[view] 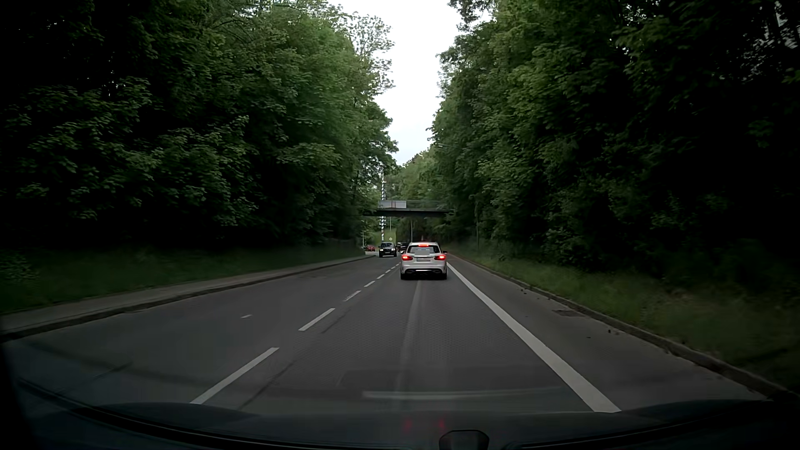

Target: Follow the waypoints while adhering to traffic rules and regulations

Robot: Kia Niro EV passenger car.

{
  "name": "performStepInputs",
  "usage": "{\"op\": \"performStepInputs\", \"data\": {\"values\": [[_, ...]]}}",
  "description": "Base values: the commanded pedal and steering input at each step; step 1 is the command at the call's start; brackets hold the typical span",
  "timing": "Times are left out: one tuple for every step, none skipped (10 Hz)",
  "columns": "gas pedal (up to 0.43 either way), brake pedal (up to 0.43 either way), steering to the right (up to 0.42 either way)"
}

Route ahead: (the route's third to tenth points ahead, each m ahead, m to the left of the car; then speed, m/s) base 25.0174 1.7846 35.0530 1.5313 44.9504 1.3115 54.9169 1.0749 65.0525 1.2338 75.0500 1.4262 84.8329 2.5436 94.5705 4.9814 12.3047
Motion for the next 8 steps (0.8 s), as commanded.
{"op": "performStepInputs", "data": {"values": [[0.000, 0.213, -0.003], [0.000, 0.213, -0.003], [0.000, 0.220, -0.003], [0.000, 0.226, -0.003], [0.000, 0.226, -0.003], [0.000, 0.220, -0.003], [0.000, 0.220, -0.002], [0.000, 0.220, -0.002]]}}
